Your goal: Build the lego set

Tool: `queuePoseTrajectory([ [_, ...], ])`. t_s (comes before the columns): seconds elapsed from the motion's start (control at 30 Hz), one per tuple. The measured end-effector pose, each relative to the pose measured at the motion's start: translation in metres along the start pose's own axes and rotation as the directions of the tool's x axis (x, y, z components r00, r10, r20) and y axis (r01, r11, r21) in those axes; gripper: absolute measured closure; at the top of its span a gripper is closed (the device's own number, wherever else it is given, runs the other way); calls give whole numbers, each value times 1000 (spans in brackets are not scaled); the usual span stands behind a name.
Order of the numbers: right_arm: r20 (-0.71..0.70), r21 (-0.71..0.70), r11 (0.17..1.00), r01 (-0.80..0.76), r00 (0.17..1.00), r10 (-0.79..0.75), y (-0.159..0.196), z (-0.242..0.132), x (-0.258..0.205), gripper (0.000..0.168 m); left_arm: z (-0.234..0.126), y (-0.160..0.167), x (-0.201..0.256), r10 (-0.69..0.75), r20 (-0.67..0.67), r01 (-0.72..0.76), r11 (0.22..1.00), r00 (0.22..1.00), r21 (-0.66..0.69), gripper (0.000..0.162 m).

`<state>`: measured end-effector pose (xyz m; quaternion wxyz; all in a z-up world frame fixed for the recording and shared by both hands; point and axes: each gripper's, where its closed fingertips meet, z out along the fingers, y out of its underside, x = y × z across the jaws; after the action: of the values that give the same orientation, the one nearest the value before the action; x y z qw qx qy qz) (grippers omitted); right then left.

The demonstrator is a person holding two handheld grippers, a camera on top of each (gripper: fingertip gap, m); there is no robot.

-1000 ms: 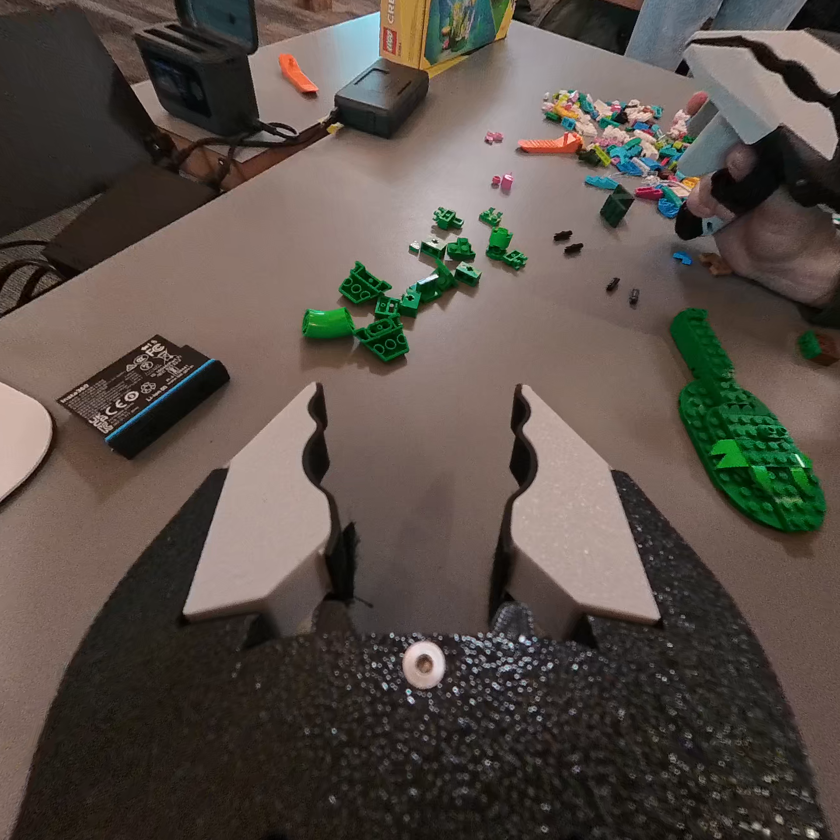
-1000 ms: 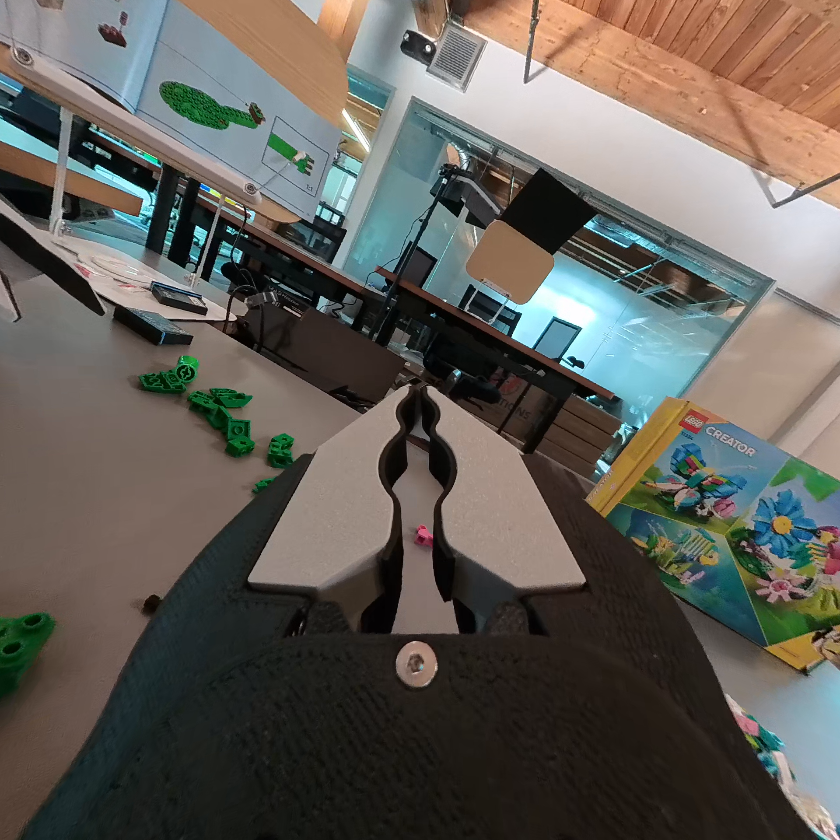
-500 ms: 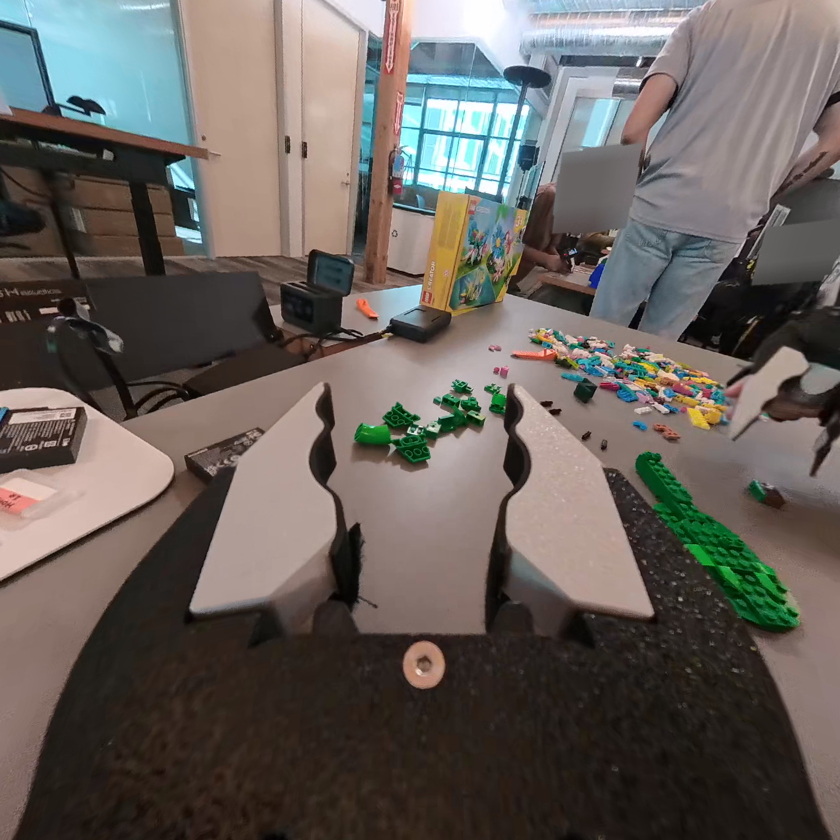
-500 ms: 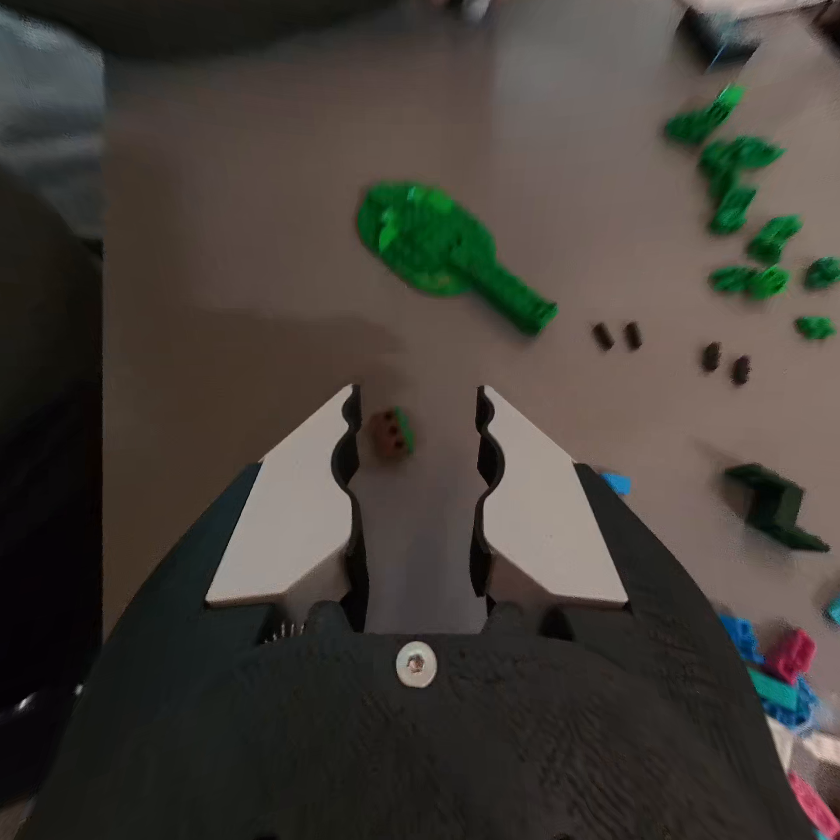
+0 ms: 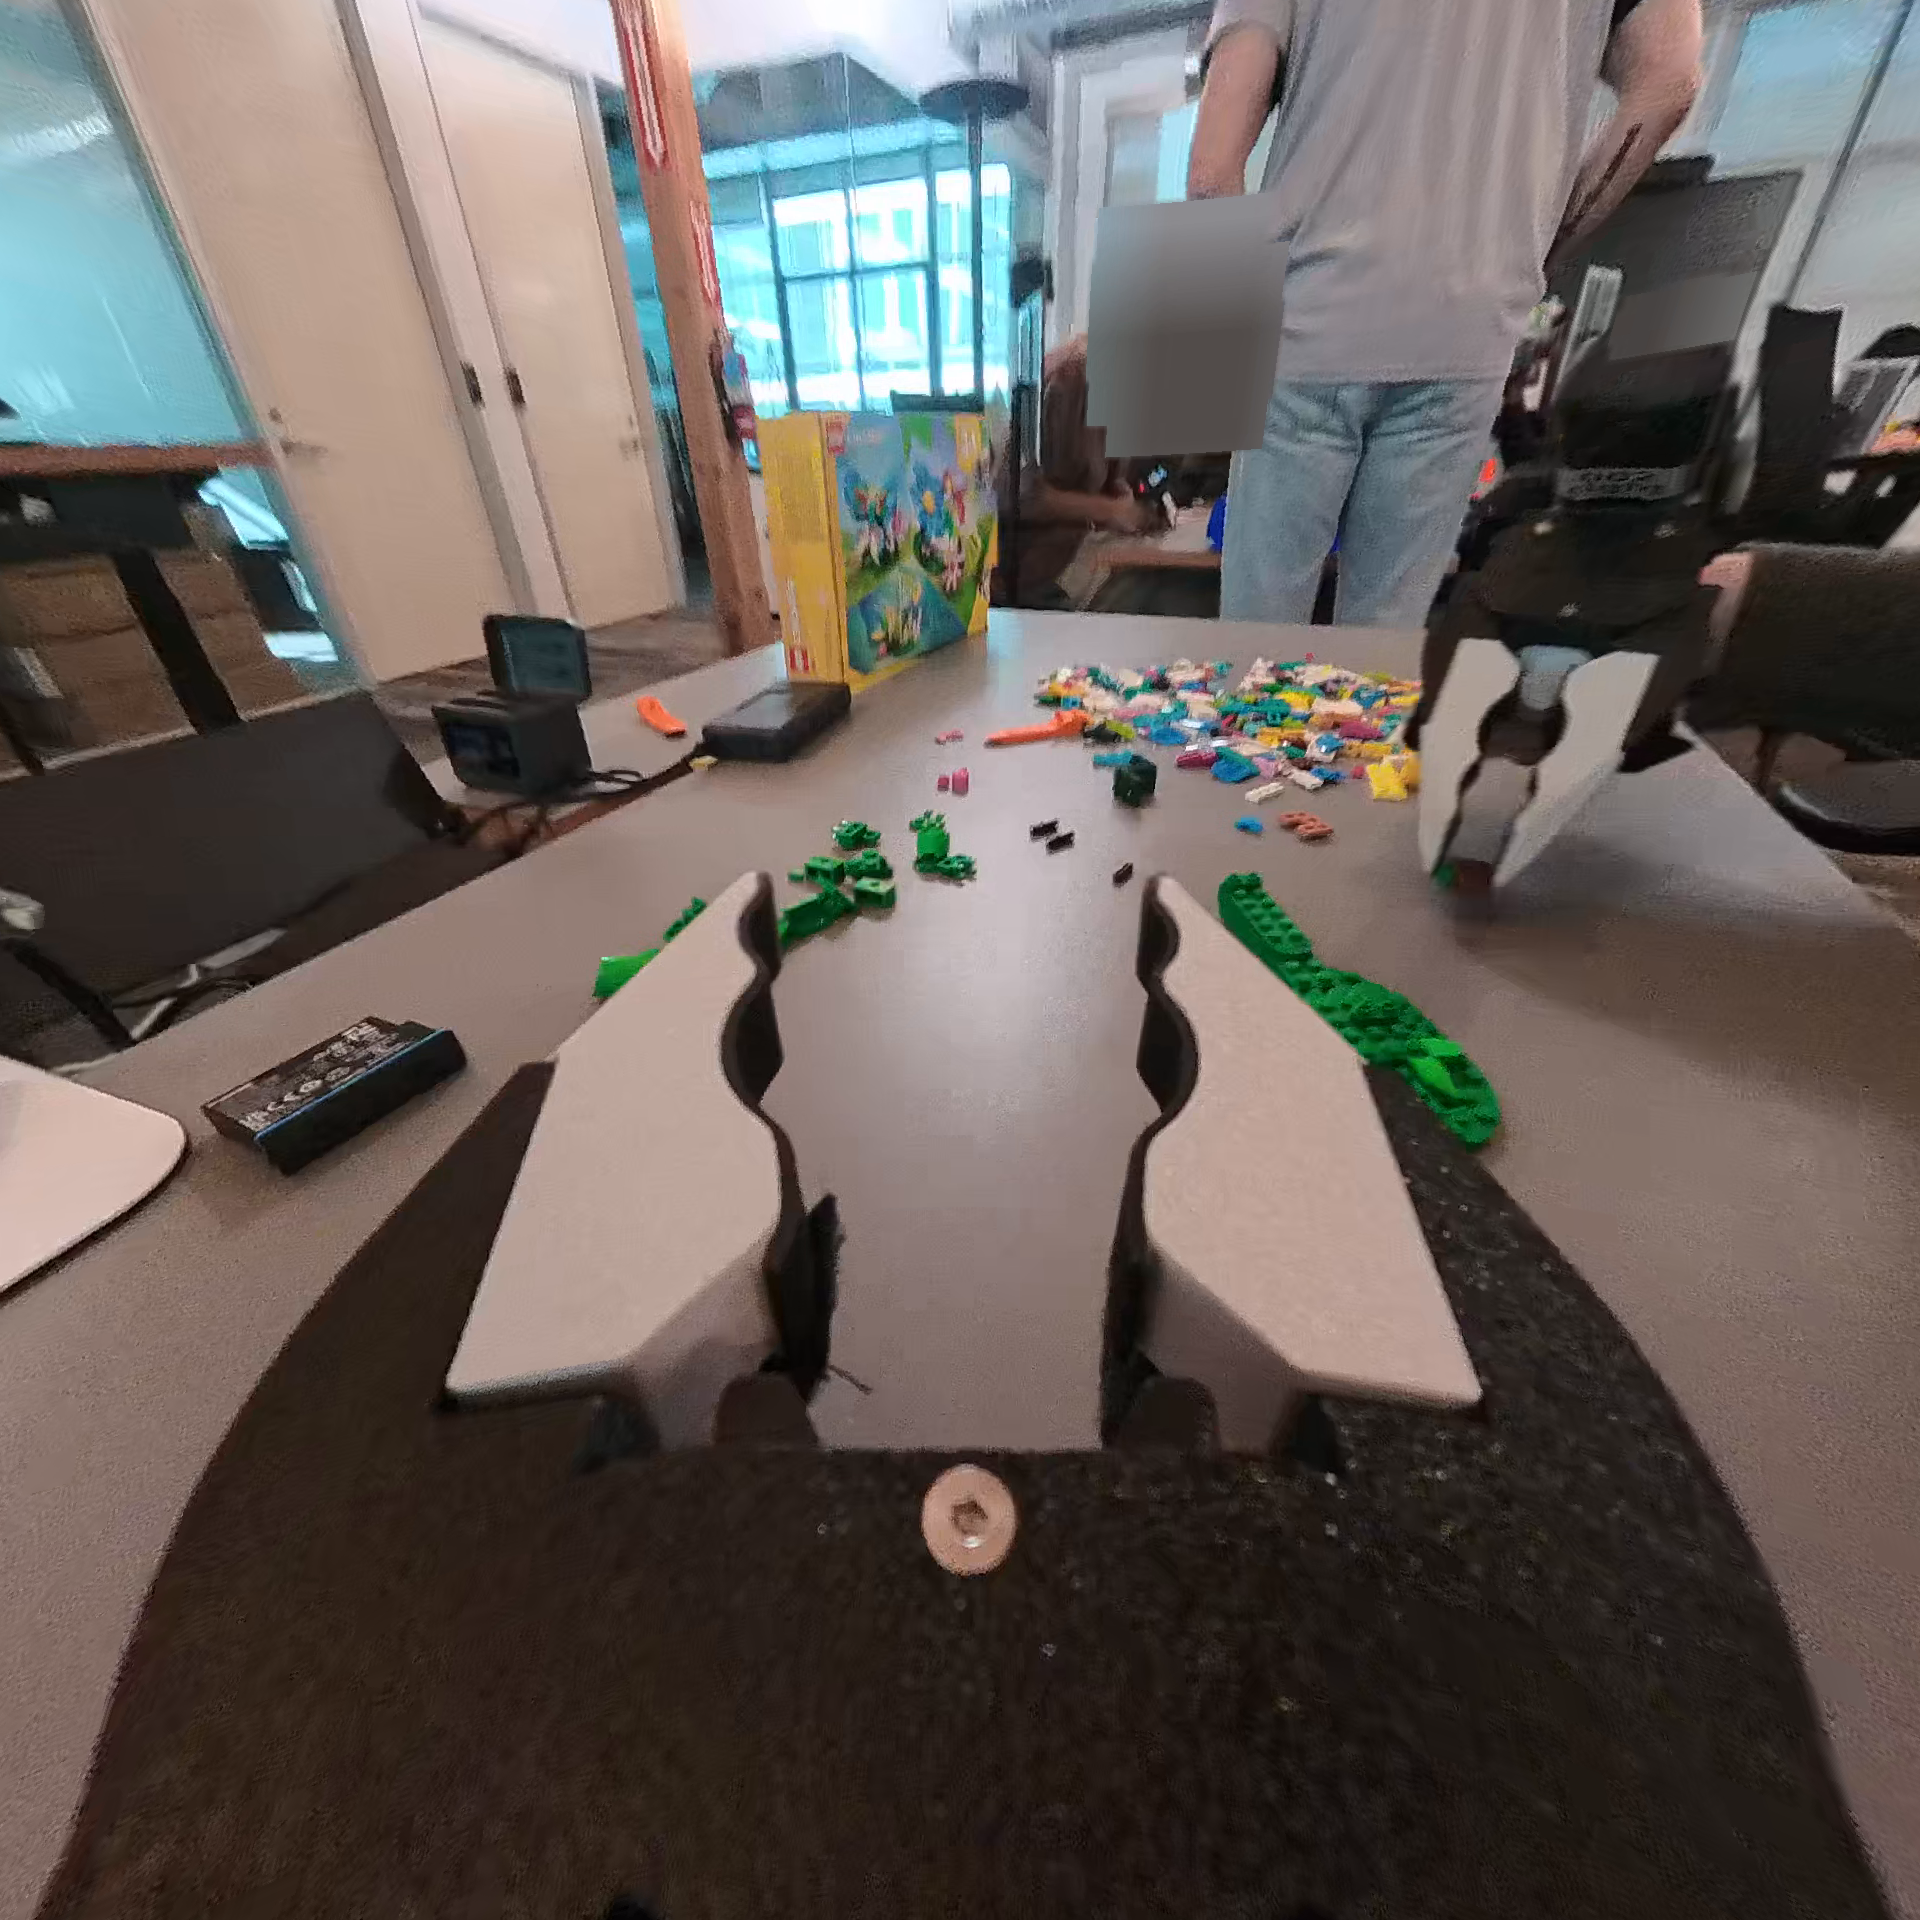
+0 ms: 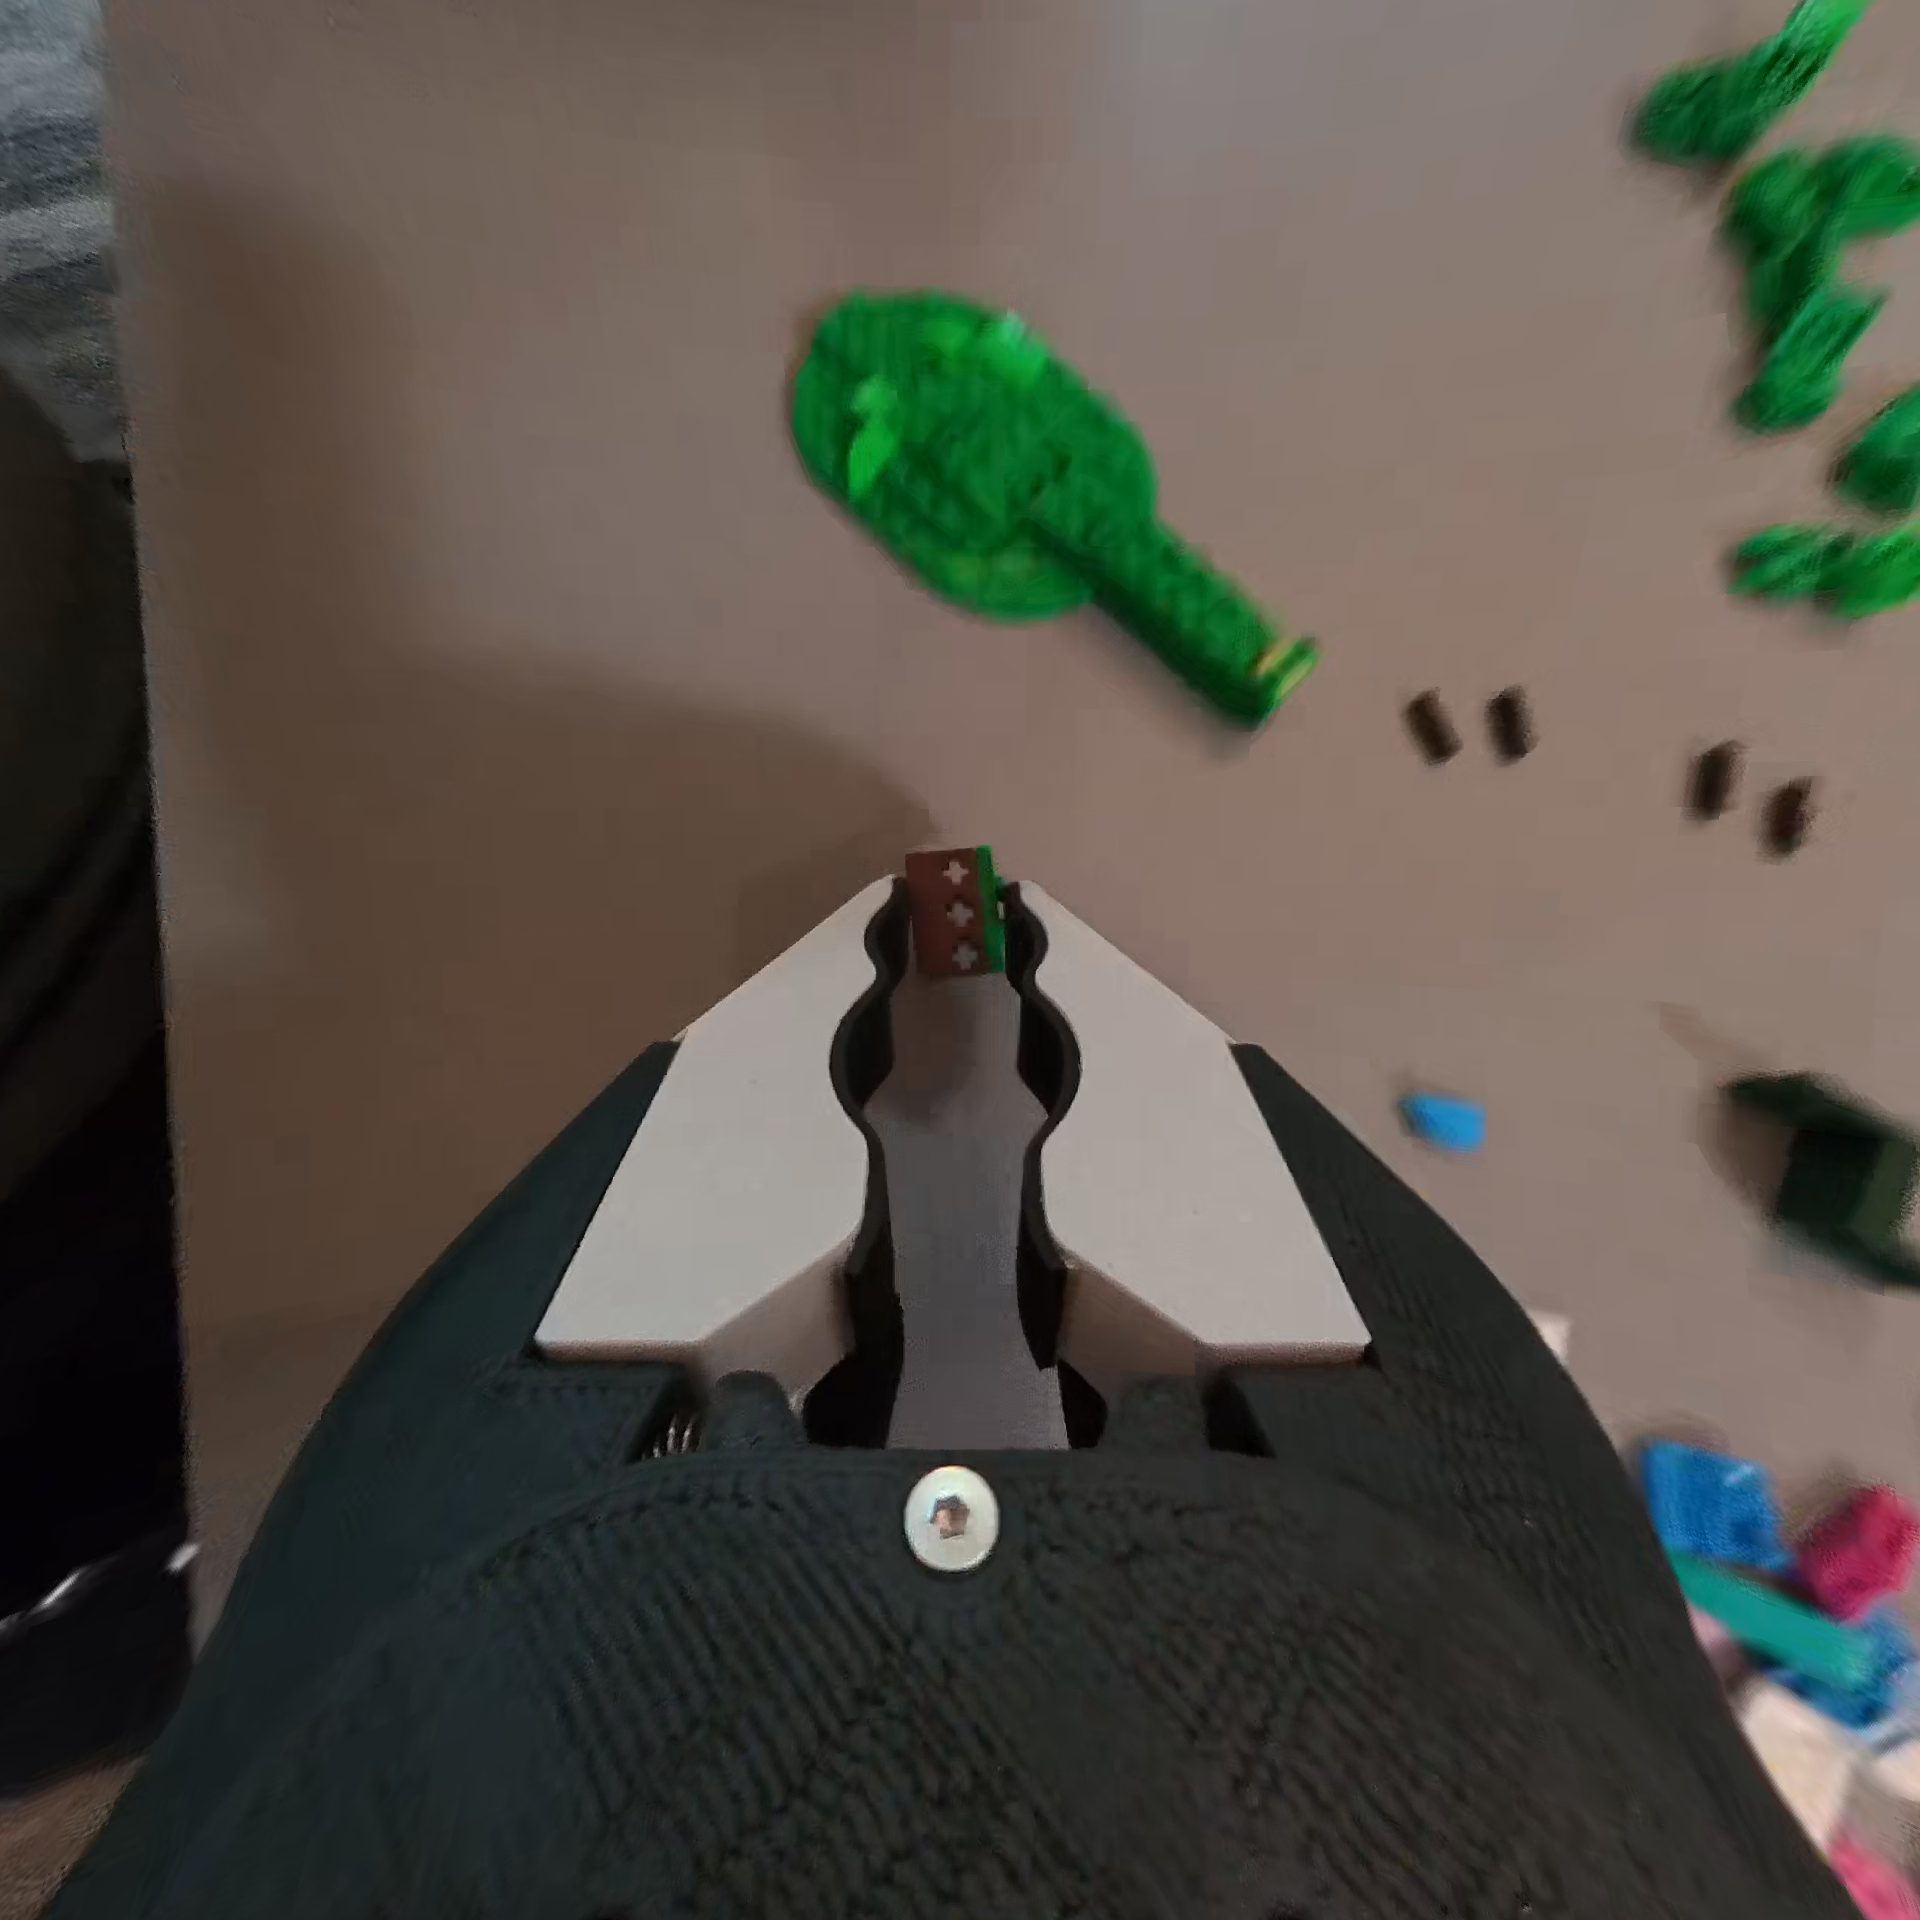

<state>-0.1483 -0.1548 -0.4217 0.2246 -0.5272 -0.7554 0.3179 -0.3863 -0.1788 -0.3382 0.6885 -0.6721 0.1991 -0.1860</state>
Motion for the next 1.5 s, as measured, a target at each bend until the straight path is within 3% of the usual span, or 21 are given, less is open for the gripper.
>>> queuePoseTrajectory([
  [0.1, -25, 107, 991, 78, 997, -76, -54, 13, 18, 152, -7, 1, 10, -31, -3, 31, 999, 1000, -7, 98],
  [0.2, 13, 56, 981, 185, 983, -186, -88, 54, 27, 152, -3, 9, 14, -9, -13, 8, 997, 1000, -78, 95],
  [0.37, 75, 4, 962, 272, 960, -271, -118, 117, 46, 152, -2, 14, 16, 25, -24, -28, 992, 999, -124, 97],
  [0.47, 93, -61, 960, 272, 959, -266, -115, 137, 56, 150, -2, 18, 15, -13, -34, 8, 990, 999, -140, 97],
  [0.53, 87, -79, 965, 250, 966, -243, -111, 133, 58, 132, -1, 21, 15, -35, -47, 27, 987, 998, -158, 96],
  [0.67, -90, 30, 990, 139, 987, -136, -106, 78, 79, 130, 0, 21, 15, -40, -54, 30, 986, 998, -161, 96],
  [0.77, -174, 103, 994, -28, 984, 46, -75, 36, 98, 141, 2, 21, 16, -32, -56, 23, 987, 998, -158, 97],
  [0.87, -215, 43, 993, -108, 970, 114, -39, 23, 106, 145, 3, 19, 17, -34, -65, 24, 989, 997, -149, 97],
  [1.23, -124, -22, 992, -124, 985, 120, -18, 43, 110, 152, 3, 21, 23, -5, -87, -9, 987, 996, -158, 98],
  [1.3, -117, -32, 993, -115, 987, 110, -17, 43, 110, 165, 4, 22, 24, -2, -87, -12, 987, 996, -162, 97],
  [1.4, -124, -34, 999, -32, 992, 28, -31, 41, 102, 166, 5, 24, 24, -4, -83, -11, 983, 997, -182, 96],
  [1.5, -212, 30, 982, 188, 961, -178, -74, 37, 85, 166, 9, 21, 30, -14, -93, -1, 987, 996, -163, 99],
])
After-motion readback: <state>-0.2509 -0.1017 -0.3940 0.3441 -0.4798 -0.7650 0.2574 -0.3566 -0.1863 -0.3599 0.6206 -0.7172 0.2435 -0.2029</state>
